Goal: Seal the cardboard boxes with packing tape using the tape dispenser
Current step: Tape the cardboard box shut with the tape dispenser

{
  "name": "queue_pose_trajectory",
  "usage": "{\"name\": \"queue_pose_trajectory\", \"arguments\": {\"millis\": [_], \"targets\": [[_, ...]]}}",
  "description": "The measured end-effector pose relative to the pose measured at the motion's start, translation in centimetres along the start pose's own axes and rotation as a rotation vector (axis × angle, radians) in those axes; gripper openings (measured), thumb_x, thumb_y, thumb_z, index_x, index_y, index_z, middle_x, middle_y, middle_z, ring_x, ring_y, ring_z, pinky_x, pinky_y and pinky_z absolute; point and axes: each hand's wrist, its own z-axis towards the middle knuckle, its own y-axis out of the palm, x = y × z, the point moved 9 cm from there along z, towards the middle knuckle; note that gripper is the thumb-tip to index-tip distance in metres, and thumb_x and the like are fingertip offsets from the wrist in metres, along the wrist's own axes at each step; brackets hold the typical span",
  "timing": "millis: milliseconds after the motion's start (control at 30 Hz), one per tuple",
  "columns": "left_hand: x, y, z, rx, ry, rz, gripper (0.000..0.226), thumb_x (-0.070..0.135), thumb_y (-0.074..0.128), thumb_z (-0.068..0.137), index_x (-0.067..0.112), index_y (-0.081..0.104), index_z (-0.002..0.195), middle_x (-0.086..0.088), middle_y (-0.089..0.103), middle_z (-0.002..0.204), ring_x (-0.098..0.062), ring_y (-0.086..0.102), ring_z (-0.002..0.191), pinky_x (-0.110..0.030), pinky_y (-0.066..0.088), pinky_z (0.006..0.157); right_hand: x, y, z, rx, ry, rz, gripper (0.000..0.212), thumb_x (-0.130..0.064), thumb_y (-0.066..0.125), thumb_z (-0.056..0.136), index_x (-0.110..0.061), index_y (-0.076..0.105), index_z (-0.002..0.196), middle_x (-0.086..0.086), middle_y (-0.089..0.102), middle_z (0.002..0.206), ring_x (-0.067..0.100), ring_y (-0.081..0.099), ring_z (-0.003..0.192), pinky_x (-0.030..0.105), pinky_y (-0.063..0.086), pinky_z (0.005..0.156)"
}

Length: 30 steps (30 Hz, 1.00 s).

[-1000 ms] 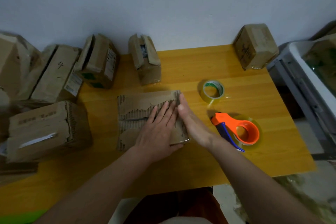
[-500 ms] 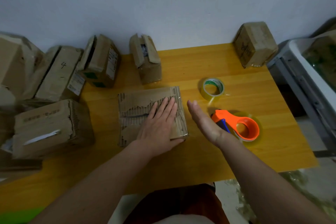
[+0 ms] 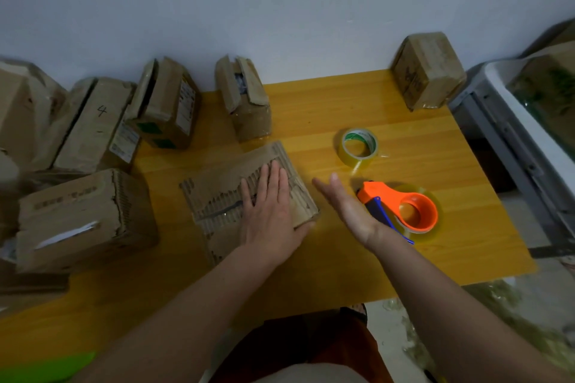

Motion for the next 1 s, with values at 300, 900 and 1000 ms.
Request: {"name": "queue_pose_trajectory", "arguments": {"millis": [300, 900, 1000], "targets": [[-1.7, 0.0, -0.9, -0.002, 0.183, 0.055, 0.100, 0.066, 0.043, 0.088, 0.020, -0.020, 0.151, -0.004, -0.030, 0.157, -0.021, -0.029, 0.144, -0.049, -0.013, 0.118, -0.8, 2.7, -3.0, 0.224, -0.274, -0.148, 0.054, -0.046, 0.022, 0.100, -0.023, 0.033, 0.147, -0.014, 0.035, 0.150, -0.008, 0.028, 0.136, 0.016, 0.021, 0.115], [-2.2, 0.7, -1.2, -0.001, -0.056, -0.011, 0.097, 0.065, 0.038, 0.091, 0.016, -0.020, 0.151, -0.007, -0.030, 0.157, -0.024, -0.032, 0.142, -0.050, -0.014, 0.118, 2.5, 2.8, 4.2, 0.473, 0.005, 0.611, 0.064, -0.043, 0.024, 0.104, -0.004, 0.074, 0.091, 0.017, 0.072, 0.100, 0.025, 0.069, 0.093, 0.032, 0.054, 0.081], [-2.0, 0.7, -1.2, -0.014, -0.054, -0.009, 0.095, 0.064, 0.034, 0.091, 0.015, -0.022, 0.150, -0.008, -0.031, 0.156, -0.025, -0.032, 0.142, -0.051, -0.013, 0.118, 4.0, 3.4, 4.8, 0.499, 0.072, 0.814, 0.054, -0.041, 0.030, 0.103, -0.007, 0.071, 0.094, 0.021, 0.069, 0.109, 0.032, 0.066, 0.102, 0.042, 0.051, 0.093]]}}
